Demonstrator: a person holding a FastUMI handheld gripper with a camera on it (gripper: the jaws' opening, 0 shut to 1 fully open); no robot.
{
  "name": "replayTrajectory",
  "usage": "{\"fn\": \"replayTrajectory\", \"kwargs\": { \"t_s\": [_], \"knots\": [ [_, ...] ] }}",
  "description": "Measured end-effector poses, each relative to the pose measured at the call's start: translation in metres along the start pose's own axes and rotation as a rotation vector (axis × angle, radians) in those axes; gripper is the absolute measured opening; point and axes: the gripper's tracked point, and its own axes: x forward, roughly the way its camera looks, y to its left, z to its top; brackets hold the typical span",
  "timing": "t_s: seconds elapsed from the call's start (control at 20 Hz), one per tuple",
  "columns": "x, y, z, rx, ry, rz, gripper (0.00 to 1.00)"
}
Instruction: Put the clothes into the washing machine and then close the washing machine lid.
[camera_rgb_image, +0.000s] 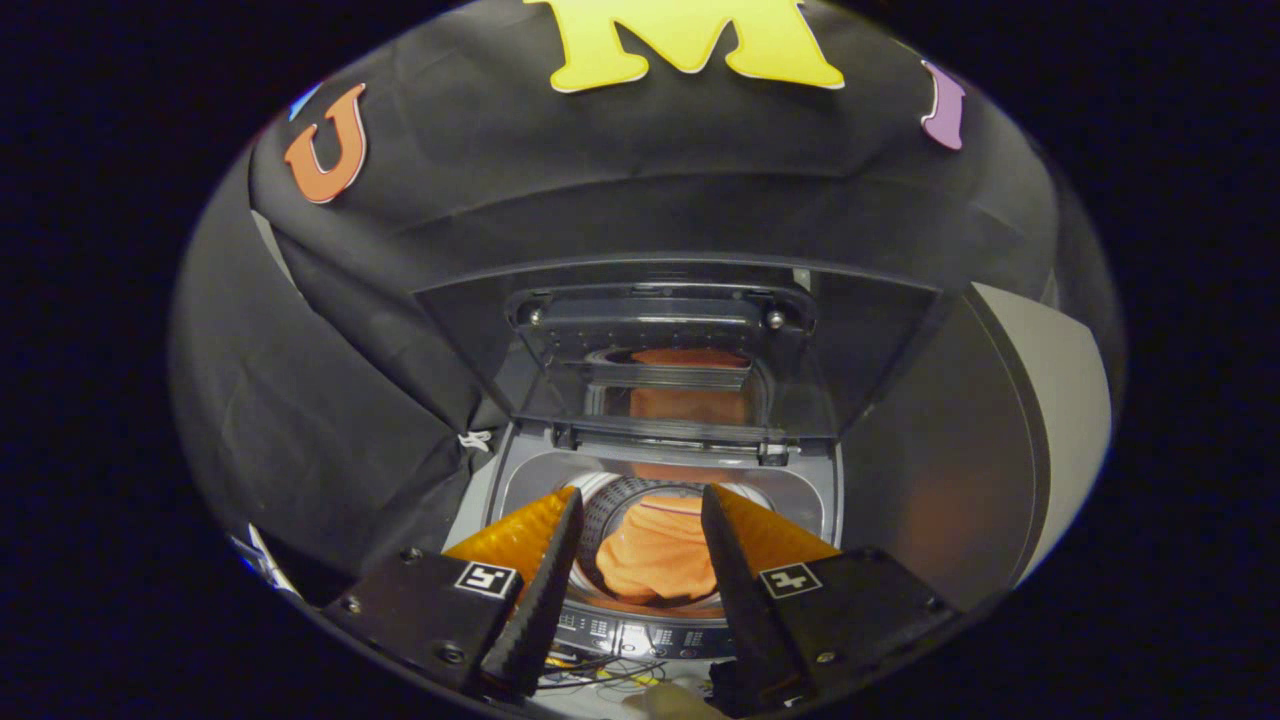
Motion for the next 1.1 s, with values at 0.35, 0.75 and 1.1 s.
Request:
{"fn": "replayTrajectory", "kwargs": {
  "t_s": [0.35,0.75,1.1],
  "knots": [
    [-0.014,0.002,0.009,-0.061,-0.075,-0.018,0.75],
    [-0.025,0.005,0.014,-0.064,-0.101,-0.02,0.75],
    [-0.033,-0.001,0.043,-0.041,-0.132,-0.018,0.75]
  ]
}}
